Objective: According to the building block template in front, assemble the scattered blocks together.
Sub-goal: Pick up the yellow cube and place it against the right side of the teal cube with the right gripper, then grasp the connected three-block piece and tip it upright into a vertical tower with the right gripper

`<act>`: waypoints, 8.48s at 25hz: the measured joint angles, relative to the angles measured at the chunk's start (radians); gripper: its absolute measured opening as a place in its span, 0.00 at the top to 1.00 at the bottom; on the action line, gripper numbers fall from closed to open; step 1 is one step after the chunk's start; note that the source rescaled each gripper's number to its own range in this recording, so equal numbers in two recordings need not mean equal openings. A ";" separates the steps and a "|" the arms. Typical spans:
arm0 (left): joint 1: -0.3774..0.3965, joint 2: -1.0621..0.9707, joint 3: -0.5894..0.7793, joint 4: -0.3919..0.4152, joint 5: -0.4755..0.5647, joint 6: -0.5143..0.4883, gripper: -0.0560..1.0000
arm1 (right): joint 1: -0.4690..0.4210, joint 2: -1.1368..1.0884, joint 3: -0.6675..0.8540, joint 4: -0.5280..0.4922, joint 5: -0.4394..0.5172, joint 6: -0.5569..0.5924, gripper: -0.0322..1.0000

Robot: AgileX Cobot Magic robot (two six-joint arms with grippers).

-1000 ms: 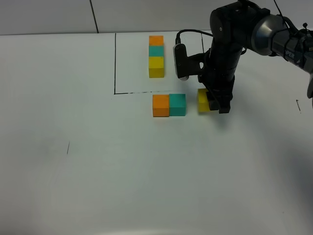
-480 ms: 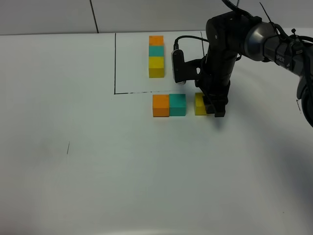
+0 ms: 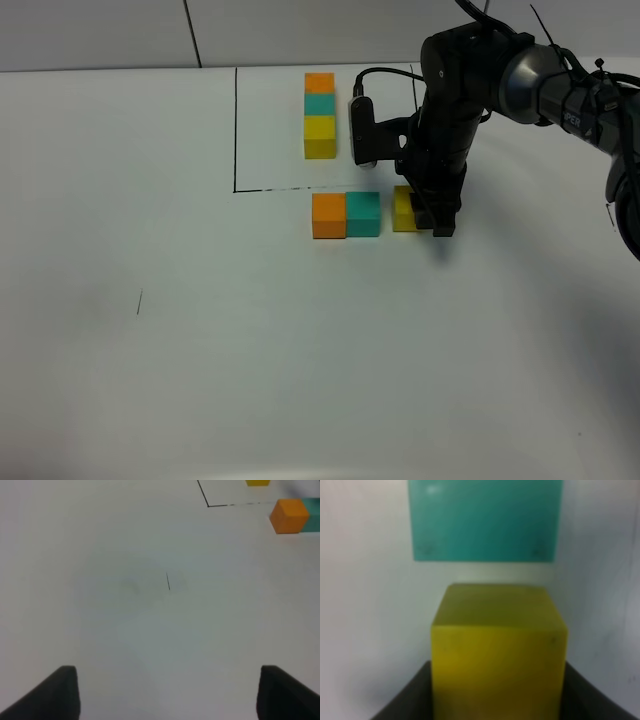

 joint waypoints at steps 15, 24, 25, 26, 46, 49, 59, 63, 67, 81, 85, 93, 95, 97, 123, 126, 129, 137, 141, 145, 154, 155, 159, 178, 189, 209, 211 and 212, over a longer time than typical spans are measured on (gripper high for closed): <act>0.000 0.000 0.000 0.000 0.000 0.000 0.37 | 0.000 0.014 -0.002 0.028 -0.007 0.001 0.95; 0.000 0.000 0.000 0.000 0.000 0.000 0.37 | 0.000 0.014 -0.002 0.028 -0.005 0.000 0.95; 0.000 0.000 0.000 0.000 0.000 0.000 0.37 | 0.000 0.018 -0.004 0.028 -0.005 0.000 0.95; 0.000 0.000 0.000 0.000 0.000 0.000 0.37 | 0.000 0.019 -0.005 0.028 -0.004 0.000 0.95; 0.000 0.000 0.000 0.000 0.000 0.000 0.37 | -0.002 0.026 -0.010 0.076 -0.009 -0.020 0.95; 0.000 0.000 0.000 0.000 0.000 0.000 0.37 | -0.002 0.030 -0.011 0.076 -0.009 -0.023 0.95; 0.000 0.000 0.000 0.000 0.000 0.000 0.37 | -0.002 0.032 -0.014 0.081 -0.007 -0.023 0.95; 0.000 0.000 0.000 0.000 0.000 0.000 0.37 | -0.002 0.032 -0.014 0.084 -0.007 -0.023 0.95; 0.000 0.000 0.000 0.000 0.000 0.000 0.37 | 0.000 0.032 -0.014 0.086 -0.009 -0.024 0.95; 0.000 0.000 0.000 0.000 0.000 0.000 0.37 | 0.001 0.035 -0.015 0.092 -0.010 -0.026 0.96; 0.000 0.000 0.000 0.000 0.000 0.000 0.37 | 0.001 0.035 -0.015 0.092 -0.009 -0.026 0.96; 0.000 0.000 0.000 0.000 0.000 0.000 0.37 | 0.001 0.036 -0.017 0.099 -0.006 -0.037 0.96; 0.000 0.000 0.000 0.000 0.000 0.000 0.37 | 0.001 0.036 -0.017 0.099 -0.006 -0.038 0.96; 0.000 0.000 0.000 0.000 0.000 0.000 0.37 | 0.001 0.036 -0.017 0.099 -0.006 -0.038 0.96; 0.000 0.000 0.000 0.000 0.000 0.000 0.37 | -0.069 -0.168 0.097 0.000 0.026 0.301 0.28; 0.000 0.000 0.000 0.000 0.000 0.000 0.37 | -0.118 -0.297 0.254 -0.006 -0.069 0.441 0.28; 0.000 0.000 0.000 0.000 0.000 0.000 0.37 | -0.164 -0.475 0.445 -0.017 -0.197 0.609 0.28; 0.000 0.000 0.000 0.000 0.000 0.000 0.37 | -0.257 -0.852 0.849 -0.053 -0.277 0.990 0.28; 0.000 0.000 0.000 0.000 0.000 0.000 0.37 | -0.257 -0.964 0.948 -0.062 -0.282 1.096 0.28; 0.000 0.000 0.000 0.000 0.000 0.000 0.37 | -0.257 -1.018 1.013 -0.065 -0.286 1.134 0.28; 0.000 0.000 0.000 0.000 0.000 0.000 0.37 | -0.248 -0.920 0.947 -0.055 -0.196 0.855 0.28; 0.000 0.000 0.000 0.000 0.000 0.000 0.37 | -0.238 -0.893 0.910 -0.055 -0.168 0.805 0.28; 0.000 0.000 0.000 0.000 0.000 0.000 0.37 | -0.167 -0.729 0.715 -0.066 -0.059 0.659 0.28; 0.000 0.000 0.000 0.000 0.000 0.000 0.37 | 0.141 -0.033 -0.162 -0.021 0.168 0.270 0.28; 0.000 0.000 0.000 0.000 0.000 0.000 0.37 | 0.158 0.040 -0.189 0.000 0.172 0.226 0.28; 0.000 0.000 0.000 0.000 0.000 0.000 0.37 | 0.150 0.089 -0.190 0.000 0.083 0.194 0.28; 0.000 0.000 0.000 0.000 0.000 0.000 0.37 | 0.143 0.095 -0.190 0.000 0.084 0.194 0.28; 0.000 0.000 0.000 0.000 0.000 0.000 0.37 | 0.138 0.097 -0.190 0.000 0.085 0.194 0.29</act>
